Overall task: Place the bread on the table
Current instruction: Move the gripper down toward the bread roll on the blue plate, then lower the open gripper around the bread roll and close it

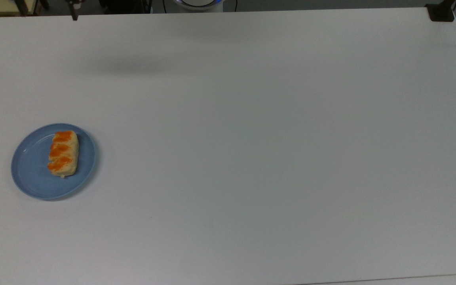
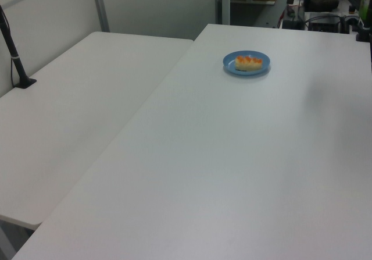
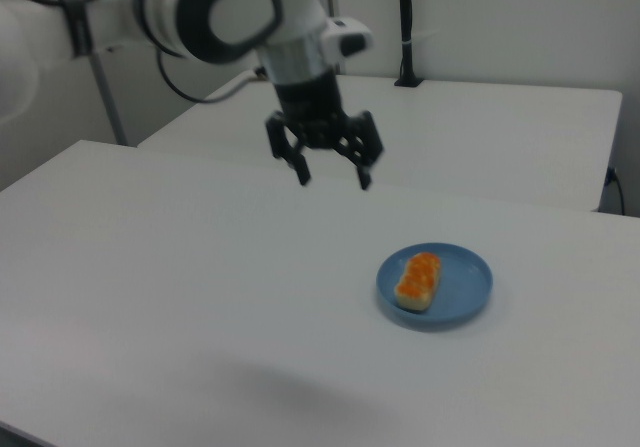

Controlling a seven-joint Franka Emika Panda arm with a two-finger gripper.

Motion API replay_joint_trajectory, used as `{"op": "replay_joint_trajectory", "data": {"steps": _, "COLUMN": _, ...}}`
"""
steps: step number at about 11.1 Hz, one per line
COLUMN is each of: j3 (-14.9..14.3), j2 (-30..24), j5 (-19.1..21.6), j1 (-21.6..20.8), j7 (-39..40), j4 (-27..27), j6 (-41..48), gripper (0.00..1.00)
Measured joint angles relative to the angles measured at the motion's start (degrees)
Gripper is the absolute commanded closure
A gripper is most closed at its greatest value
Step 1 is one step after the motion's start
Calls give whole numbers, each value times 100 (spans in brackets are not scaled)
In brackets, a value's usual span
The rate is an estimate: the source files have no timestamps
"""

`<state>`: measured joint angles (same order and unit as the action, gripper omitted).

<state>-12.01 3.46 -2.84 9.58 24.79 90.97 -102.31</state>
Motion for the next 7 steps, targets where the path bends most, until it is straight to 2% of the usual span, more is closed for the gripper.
{"op": "replay_joint_trajectory", "data": {"steps": 1, "j3": -2, "j2": 221, "j5": 0, "j1": 163, "j7": 440, "j4": 13, "j6": -240, "gripper": 0}}
{"op": "replay_joint_trajectory", "data": {"steps": 3, "j3": -3, "j2": 757, "j5": 1, "j1": 385, "j7": 752, "j4": 35, "j6": -987, "gripper": 0}}
{"op": "replay_joint_trajectory", "data": {"steps": 5, "j3": 8, "j2": 1284, "j5": 28, "j1": 411, "j7": 623, "j4": 51, "j6": -1721, "gripper": 0}}
{"op": "replay_joint_trajectory", "data": {"steps": 7, "j3": 57, "j2": 1680, "j5": 50, "j1": 403, "j7": 150, "j4": 81, "j6": -2377, "gripper": 0}}
